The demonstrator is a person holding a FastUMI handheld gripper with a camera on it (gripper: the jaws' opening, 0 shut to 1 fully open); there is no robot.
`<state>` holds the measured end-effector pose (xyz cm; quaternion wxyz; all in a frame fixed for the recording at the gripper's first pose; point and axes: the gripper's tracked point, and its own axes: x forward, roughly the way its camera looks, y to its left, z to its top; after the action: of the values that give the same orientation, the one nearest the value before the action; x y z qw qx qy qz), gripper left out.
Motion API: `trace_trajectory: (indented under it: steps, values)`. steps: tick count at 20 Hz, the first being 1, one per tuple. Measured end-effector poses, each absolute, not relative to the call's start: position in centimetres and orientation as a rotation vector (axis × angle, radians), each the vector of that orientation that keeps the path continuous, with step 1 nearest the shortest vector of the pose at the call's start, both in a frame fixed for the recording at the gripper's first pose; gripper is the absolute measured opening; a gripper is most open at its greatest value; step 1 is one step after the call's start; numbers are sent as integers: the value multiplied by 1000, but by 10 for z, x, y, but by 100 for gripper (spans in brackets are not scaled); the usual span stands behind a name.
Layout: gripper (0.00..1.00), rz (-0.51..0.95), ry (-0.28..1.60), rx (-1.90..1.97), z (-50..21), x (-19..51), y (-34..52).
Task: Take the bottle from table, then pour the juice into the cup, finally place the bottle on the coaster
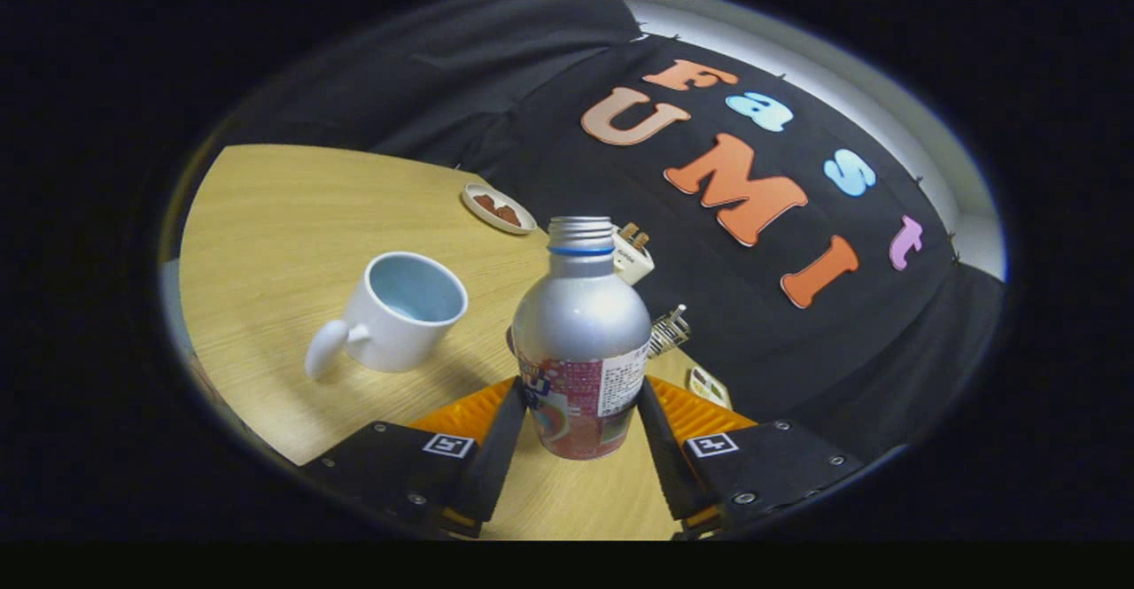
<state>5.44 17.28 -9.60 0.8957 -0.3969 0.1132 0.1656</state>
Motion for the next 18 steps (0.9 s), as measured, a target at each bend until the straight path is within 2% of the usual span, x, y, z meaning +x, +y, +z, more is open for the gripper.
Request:
trace_trajectory:
  steps: [8, 18]
  values:
    - [72, 365, 302, -439, -99, 82, 178]
    - [72, 383, 331, -152, -95, 134, 185]
